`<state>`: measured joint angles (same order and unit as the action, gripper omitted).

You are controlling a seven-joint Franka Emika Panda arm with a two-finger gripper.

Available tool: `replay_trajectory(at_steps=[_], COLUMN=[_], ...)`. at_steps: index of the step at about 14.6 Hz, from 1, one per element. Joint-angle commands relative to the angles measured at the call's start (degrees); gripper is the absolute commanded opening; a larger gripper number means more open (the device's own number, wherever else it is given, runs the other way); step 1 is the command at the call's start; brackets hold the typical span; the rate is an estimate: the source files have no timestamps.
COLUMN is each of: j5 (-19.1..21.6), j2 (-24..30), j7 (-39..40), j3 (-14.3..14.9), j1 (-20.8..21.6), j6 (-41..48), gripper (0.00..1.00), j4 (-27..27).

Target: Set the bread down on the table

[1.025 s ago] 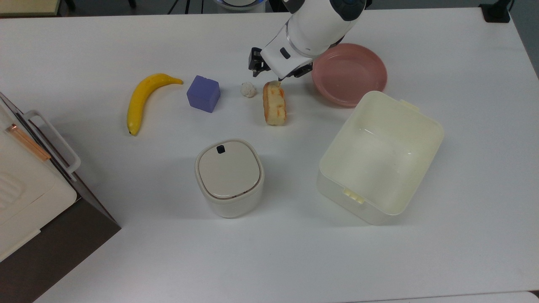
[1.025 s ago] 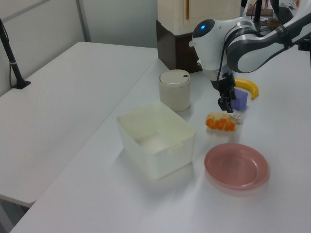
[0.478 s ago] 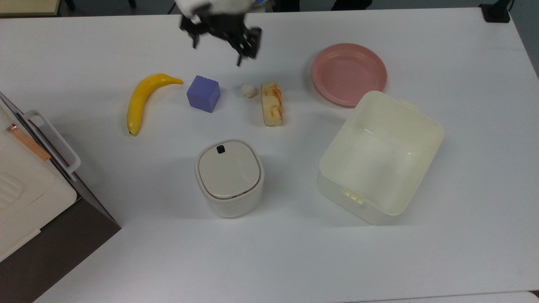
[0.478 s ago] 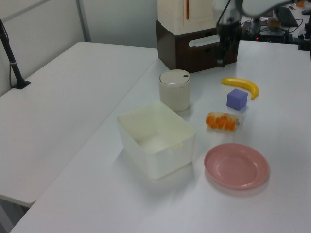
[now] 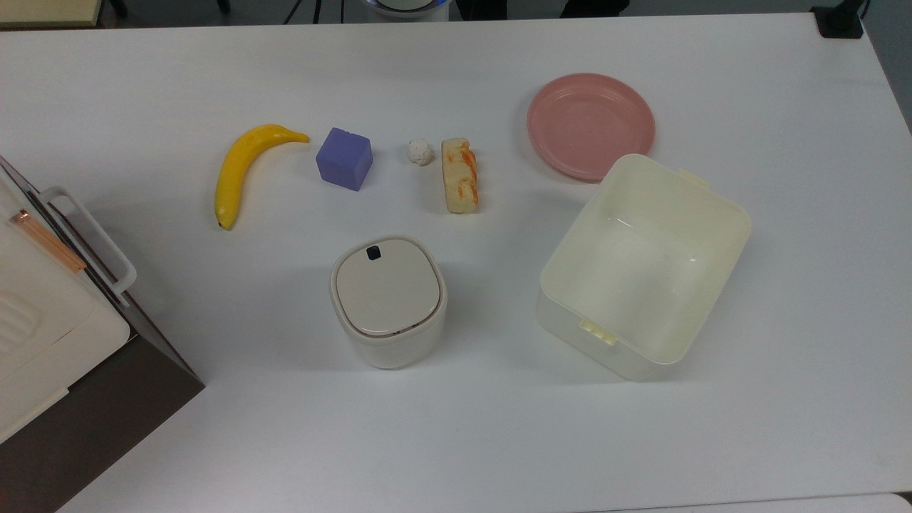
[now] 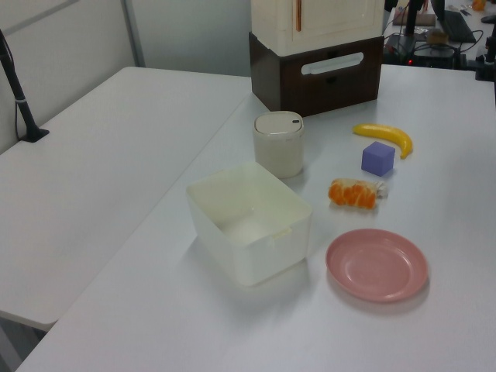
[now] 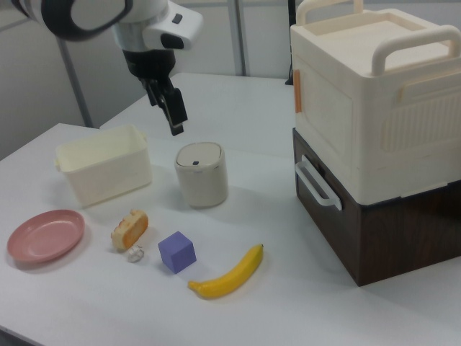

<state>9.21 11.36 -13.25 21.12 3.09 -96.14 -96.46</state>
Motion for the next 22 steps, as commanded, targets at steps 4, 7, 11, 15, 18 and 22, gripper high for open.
replay_trajectory(at_steps=[4, 7, 11, 15, 18, 22], j5=[0.20, 0.11, -1.56, -2.18, -2.35, -2.26], j2=[-5.38, -6.08, -7.14, -7.23, -7.14, -7.05], j7=[-2.57, -2.84, -6.43, -6.62, -5.92, 5.40], j3=[-0.21, -0.56, -0.56, -0.64, -0.65, -0.29], j1=[2.44, 3.76, 5.96, 6.05, 6.58, 6.32], j6=[4.39, 2.54, 0.78, 0.69, 0.78, 2.36], gripper=[1.00, 1.00, 1.00, 1.00, 1.00, 1.00], j4=[6.11, 5.32, 4.27, 4.09, 4.17, 4.26])
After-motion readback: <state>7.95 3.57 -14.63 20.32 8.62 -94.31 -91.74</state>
